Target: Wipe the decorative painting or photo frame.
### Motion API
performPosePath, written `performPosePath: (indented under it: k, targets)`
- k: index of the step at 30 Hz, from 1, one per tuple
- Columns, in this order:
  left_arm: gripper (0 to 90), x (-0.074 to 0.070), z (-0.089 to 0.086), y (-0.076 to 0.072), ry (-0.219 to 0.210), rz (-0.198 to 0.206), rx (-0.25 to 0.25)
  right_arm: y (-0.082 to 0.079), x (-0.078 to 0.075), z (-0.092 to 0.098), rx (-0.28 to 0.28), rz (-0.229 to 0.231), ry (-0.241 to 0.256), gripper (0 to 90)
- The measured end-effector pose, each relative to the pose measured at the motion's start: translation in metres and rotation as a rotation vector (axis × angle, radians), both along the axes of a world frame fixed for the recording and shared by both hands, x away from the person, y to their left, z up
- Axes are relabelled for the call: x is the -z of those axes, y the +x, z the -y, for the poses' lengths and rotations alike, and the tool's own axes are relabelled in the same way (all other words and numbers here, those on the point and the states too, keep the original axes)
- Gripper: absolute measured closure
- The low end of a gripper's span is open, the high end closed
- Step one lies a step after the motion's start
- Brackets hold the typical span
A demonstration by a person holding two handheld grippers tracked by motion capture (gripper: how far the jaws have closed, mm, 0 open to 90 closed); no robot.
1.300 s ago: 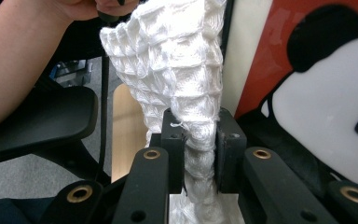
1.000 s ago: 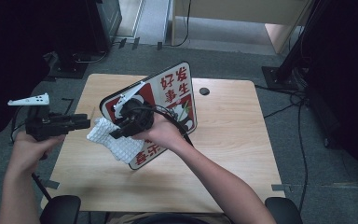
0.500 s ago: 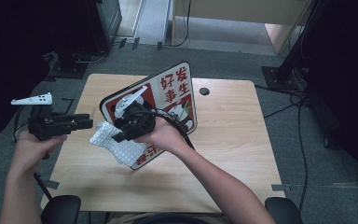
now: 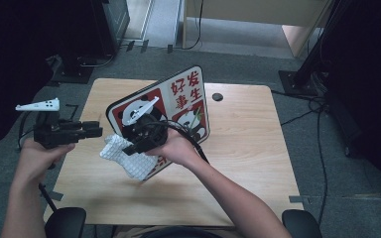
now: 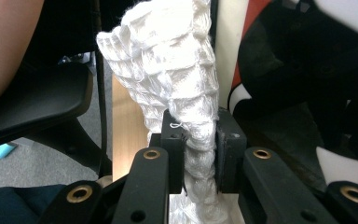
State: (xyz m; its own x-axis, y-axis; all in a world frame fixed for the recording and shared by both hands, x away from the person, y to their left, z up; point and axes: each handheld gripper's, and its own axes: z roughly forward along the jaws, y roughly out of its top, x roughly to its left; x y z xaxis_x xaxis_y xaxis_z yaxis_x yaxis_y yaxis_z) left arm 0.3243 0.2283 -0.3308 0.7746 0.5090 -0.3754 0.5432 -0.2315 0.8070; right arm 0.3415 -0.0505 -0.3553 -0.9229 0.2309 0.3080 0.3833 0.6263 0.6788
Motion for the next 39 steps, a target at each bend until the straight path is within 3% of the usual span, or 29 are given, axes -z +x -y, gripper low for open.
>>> performPosePath:
  k: [8, 22, 39]
  targets:
    - [61.7, 0.001, 0.008, 0.002, 0.007, -0.012, 0.017, -0.002, 0.008, 0.001, 0.002, -0.005, -0.007, 77.8]
    - [64.1, -0.004, 0.017, 0.001, -0.011, 0.003, 0.040, -0.007, 0.024, 0.004, 0.014, 0.001, 0.001, 77.8]
    - [67.3, -0.002, 0.034, 0.007, -0.003, 0.005, 0.073, -0.011, 0.037, 0.006, 0.026, 0.005, -0.001, 77.9]
